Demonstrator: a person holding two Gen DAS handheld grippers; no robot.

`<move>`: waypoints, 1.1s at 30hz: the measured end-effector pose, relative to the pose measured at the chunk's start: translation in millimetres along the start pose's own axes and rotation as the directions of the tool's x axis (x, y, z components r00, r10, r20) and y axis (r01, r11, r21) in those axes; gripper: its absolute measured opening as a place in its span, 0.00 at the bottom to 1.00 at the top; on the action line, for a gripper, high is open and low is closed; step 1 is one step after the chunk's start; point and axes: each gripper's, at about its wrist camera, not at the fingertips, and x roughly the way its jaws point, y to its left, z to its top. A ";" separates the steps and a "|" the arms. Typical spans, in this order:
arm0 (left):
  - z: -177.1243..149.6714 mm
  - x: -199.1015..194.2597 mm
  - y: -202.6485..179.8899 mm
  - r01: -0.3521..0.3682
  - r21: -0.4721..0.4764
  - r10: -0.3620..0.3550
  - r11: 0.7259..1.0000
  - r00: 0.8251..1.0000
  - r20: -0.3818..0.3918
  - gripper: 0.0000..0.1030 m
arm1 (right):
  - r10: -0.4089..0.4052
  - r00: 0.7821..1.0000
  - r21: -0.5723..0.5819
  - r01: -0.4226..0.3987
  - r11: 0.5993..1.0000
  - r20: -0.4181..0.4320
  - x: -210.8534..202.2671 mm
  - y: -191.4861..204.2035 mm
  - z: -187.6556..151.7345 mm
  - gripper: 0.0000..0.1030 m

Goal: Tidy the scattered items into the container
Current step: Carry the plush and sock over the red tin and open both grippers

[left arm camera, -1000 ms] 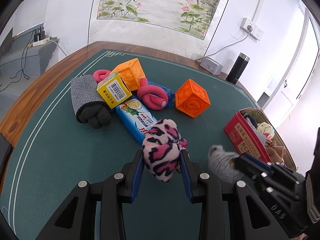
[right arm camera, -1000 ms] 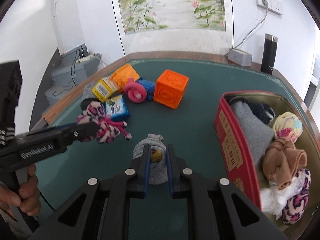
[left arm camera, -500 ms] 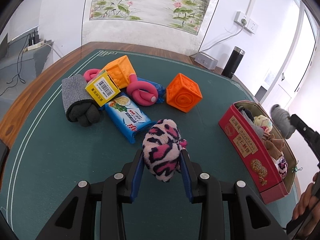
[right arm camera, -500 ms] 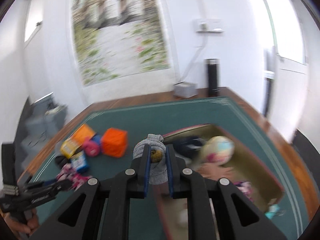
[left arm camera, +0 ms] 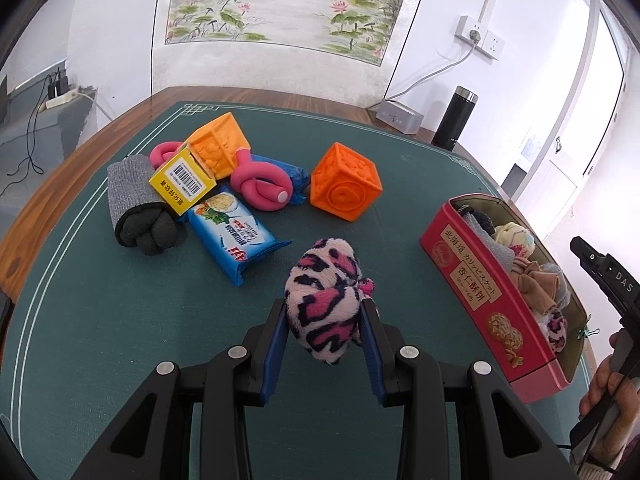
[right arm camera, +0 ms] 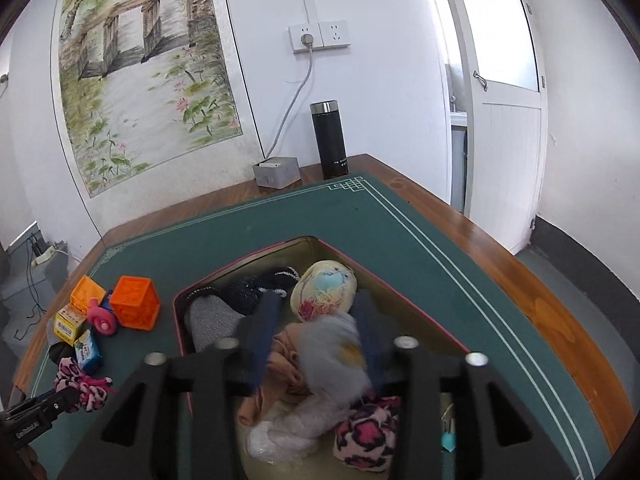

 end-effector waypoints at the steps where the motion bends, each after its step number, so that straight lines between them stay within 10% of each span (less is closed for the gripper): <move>1: 1.2 -1.2 -2.3 0.005 0.004 -0.005 1.000 1.000 0.001 0.36 | -0.003 1.000 0.000 0.003 1.000 0.004 -0.8 -0.4 -0.3 0.53; 17: 43.2 -9.1 -100.4 0.150 0.208 -0.168 0.967 0.983 0.072 0.36 | -0.014 0.999 0.045 0.012 0.999 0.043 -15.4 -9.1 0.1 0.60; 33: 75.0 69.8 -162.8 0.338 0.242 -0.327 0.910 0.941 -0.085 0.36 | -0.036 0.999 0.021 0.036 0.999 0.007 -7.4 -2.6 -5.4 0.60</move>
